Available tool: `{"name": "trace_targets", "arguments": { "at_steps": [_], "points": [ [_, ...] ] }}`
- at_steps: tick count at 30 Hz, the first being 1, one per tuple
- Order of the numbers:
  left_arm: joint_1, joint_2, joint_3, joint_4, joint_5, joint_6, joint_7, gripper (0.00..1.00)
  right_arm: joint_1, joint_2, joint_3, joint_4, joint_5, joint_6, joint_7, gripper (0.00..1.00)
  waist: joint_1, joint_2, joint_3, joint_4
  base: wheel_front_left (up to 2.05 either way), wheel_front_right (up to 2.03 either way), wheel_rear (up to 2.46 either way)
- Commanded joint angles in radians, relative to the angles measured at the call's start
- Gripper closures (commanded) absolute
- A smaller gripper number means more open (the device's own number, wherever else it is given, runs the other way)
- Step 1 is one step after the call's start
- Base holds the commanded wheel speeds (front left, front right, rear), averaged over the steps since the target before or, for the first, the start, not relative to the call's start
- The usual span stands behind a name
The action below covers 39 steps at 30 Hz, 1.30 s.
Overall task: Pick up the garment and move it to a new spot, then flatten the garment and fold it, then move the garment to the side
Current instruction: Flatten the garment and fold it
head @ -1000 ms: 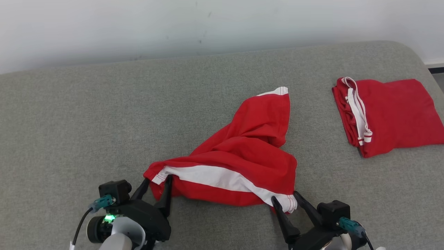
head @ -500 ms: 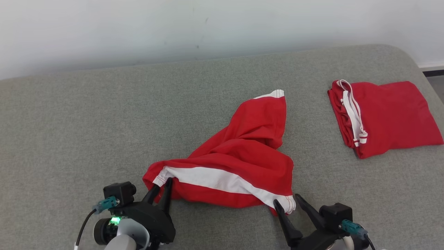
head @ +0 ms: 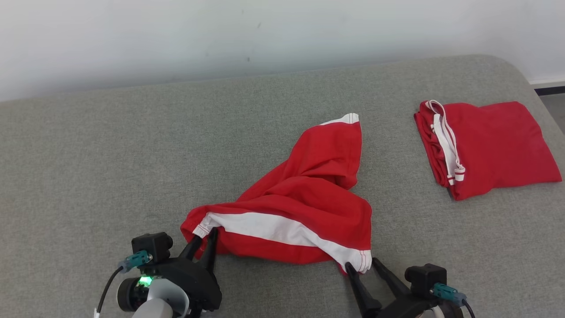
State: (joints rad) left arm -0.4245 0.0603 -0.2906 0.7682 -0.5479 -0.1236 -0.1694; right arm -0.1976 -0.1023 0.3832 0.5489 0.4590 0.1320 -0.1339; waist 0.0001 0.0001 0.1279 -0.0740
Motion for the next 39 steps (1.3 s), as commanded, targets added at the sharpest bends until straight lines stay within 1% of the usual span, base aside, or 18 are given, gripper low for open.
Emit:
{"name": "trace_targets", "arguments": {
  "at_steps": [1,5,6,7,8,9,10,11,15,19,23,25,27,31,35,36,39],
  "points": [
    [-0.013,0.005,-0.002,0.006,-0.005,-0.003,-0.007,0.56,-0.002,0.003,0.011,-0.007,0.028,-0.003,0.005,0.00,-0.0001,-0.0001,0.002,0.001,0.00,0.00,0.00],
    [-0.019,0.006,-0.006,0.009,-0.005,-0.003,-0.011,0.57,-0.012,-0.006,0.036,-0.018,0.060,-0.003,-0.004,0.00,-0.0001,-0.0001,0.006,0.004,0.00,0.00,0.00],
    [-0.021,0.006,-0.008,0.010,-0.005,-0.004,-0.013,0.60,-0.015,-0.008,0.043,-0.020,0.071,-0.003,-0.008,0.00,-0.0001,-0.0001,0.007,0.006,0.00,0.00,0.00],
    [-0.022,0.006,-0.009,0.011,-0.006,-0.004,-0.014,0.67,-0.018,-0.011,0.049,-0.023,0.078,-0.003,-0.010,0.13,-0.0001,-0.0001,0.009,0.007,0.00,0.00,0.00],
    [-0.024,0.006,-0.010,0.013,-0.007,-0.004,-0.014,0.89,-0.020,-0.016,0.054,-0.024,0.084,-0.003,-0.013,0.53,-0.0001,-0.0001,0.009,0.008,0.00,0.00,0.00],
    [-0.025,0.006,-0.013,0.012,-0.008,-0.004,-0.017,1.00,-0.025,-0.024,0.059,-0.029,0.078,-0.003,-0.024,0.65,-0.0001,-0.0001,0.010,0.009,0.00,0.00,0.00],
    [-0.026,0.005,-0.015,0.010,-0.010,-0.005,-0.019,1.00,-0.029,-0.030,0.060,-0.031,0.071,-0.003,-0.034,0.92,-0.0001,-0.0001,0.010,0.009,0.00,0.00,0.00],
    [-0.027,0.005,-0.018,0.008,-0.012,-0.005,-0.022,1.00,-0.029,-0.034,0.064,-0.033,0.068,-0.003,-0.043,1.00,-0.0001,-0.0001,0.010,0.009,0.00,0.00,0.00],
    [-0.027,0.009,-0.024,-0.008,-0.022,-0.007,-0.039,1.00,-0.035,-0.046,0.055,-0.057,0.058,-0.003,-0.083,1.00,-0.0001,-0.0001,0.005,0.007,0.00,0.00,0.00],
    [-0.033,0.014,-0.016,-0.059,-0.046,-0.006,-0.055,1.00,-0.043,-0.052,0.036,-0.107,0.064,-0.003,-0.106,1.00,-0.0001,-0.0001,-0.001,0.003,0.00,0.00,0.00],
    [-0.053,0.028,-0.020,-0.154,-0.078,-0.006,-0.052,1.00,-0.069,-0.074,0.000,-0.185,0.084,-0.003,-0.114,1.00,-0.0001,-0.0001,0.001,0.006,0.00,0.00,0.00],
    [-0.071,0.038,-0.033,-0.215,-0.105,-0.006,-0.028,1.00,-0.089,-0.093,-0.014,-0.229,0.088,-0.003,-0.107,1.00,-0.0001,-0.0001,0.006,0.010,0.00,0.00,0.00],
    [-0.096,0.061,-0.043,-0.276,-0.119,-0.005,-0.001,1.00,-0.120,-0.119,-0.026,-0.276,0.078,-0.003,-0.093,1.00,-0.0001,-0.0001,0.011,0.013,0.00,0.00,0.00],
    [-0.166,0.097,-0.045,-0.383,-0.163,-0.006,0.069,1.00,-0.211,-0.169,-0.044,-0.377,0.059,-0.003,-0.044,1.00,-0.0001,-0.0001,0.040,0.008,0.00,0.00,0.00],
    [-0.259,0.134,-0.045,-0.464,-0.181,-0.006,0.142,1.00,-0.328,-0.211,-0.051,-0.443,0.047,-0.003,0.020,1.00,-0.0001,-0.0001,0.090,-0.004,0.00,0.00,0.00],
    [-0.319,0.154,-0.042,-0.488,-0.180,-0.006,0.173,1.00,-0.401,-0.224,-0.046,-0.454,0.058,-0.003,0.048,1.00,-0.0001,-0.0001,0.126,-0.012,0.00,0.00,0.00],
    [-0.418,0.203,-0.034,-0.510,-0.139,0.005,0.211,1.00,-0.531,-0.235,-0.018,-0.441,0.071,-0.003,0.095,1.00,-0.0001,-0.0001,0.210,-0.033,0.00,0.00,0.00]
  ]
}}
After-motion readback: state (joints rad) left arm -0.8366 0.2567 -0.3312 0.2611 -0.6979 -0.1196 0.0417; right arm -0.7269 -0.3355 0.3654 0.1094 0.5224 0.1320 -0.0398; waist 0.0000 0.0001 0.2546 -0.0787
